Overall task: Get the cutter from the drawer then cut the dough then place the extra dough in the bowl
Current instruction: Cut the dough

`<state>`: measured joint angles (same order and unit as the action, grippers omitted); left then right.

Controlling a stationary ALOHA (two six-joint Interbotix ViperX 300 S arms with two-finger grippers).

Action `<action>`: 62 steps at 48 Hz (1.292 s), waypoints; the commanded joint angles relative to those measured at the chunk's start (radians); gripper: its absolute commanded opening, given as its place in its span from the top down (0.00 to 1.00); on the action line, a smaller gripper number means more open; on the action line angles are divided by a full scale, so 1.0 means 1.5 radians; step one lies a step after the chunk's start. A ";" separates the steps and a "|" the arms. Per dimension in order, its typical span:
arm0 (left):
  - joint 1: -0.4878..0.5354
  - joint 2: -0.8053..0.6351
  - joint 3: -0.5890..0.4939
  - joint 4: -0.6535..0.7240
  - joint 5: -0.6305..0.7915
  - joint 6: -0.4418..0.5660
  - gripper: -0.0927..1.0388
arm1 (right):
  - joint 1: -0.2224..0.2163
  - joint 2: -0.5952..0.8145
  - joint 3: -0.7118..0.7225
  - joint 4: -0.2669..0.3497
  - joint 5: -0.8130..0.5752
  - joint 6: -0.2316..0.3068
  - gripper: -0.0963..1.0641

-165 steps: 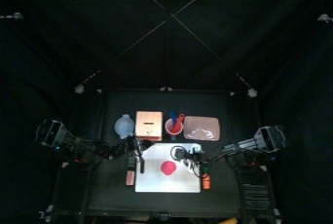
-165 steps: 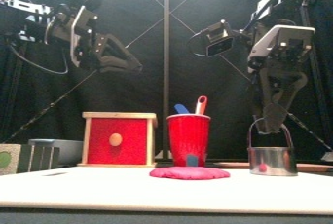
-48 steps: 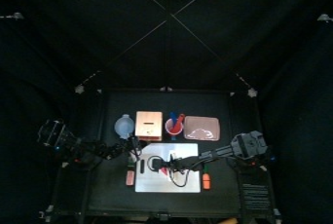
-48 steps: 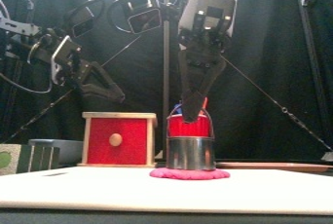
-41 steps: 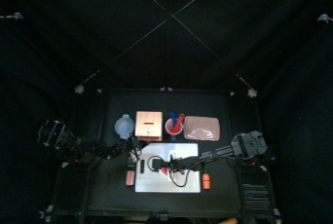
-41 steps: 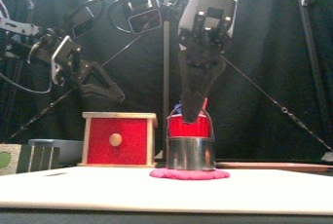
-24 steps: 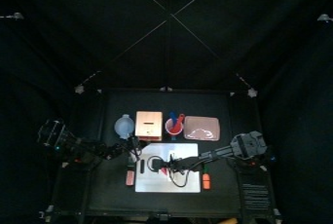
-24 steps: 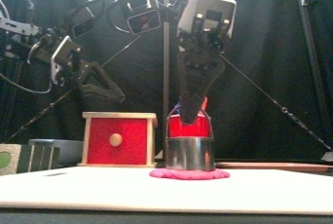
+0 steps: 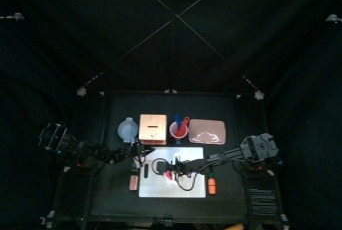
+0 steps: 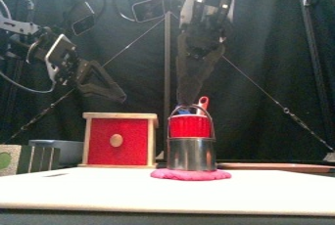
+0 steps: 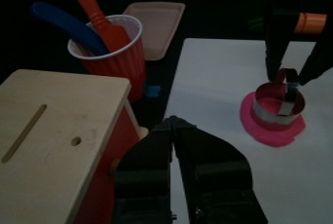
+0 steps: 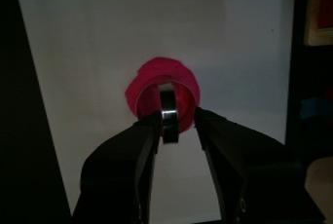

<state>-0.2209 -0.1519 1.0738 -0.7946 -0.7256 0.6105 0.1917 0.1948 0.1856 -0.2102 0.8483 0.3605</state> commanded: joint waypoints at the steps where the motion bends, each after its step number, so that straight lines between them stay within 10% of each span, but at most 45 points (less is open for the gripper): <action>1: 0.001 -0.006 -0.025 0.005 -0.002 -0.002 0.46 | -0.002 -0.051 0.001 0.003 0.005 0.004 0.28; 27: -0.003 -0.009 -0.118 -0.004 -0.011 -0.004 0.30 | 0.001 -0.205 0.124 -0.033 -0.053 0.013 0.28; 43: -0.006 -0.009 -0.151 -0.003 -0.014 -0.004 0.30 | -0.012 -0.380 0.317 -0.027 -0.411 0.013 0.28; 53: -0.006 0.000 -0.159 0.007 -0.036 -0.001 0.30 | -0.081 -0.446 0.487 -0.034 -0.725 0.004 0.29; 62: -0.013 0.003 -0.167 0.015 -0.046 -0.005 0.31 | -0.103 -0.432 0.528 -0.018 -0.792 0.012 0.29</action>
<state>-0.2316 -0.1457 0.8544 -0.7777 -0.7839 0.6044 0.0368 -0.4525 0.9802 -0.2485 -0.3083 0.3789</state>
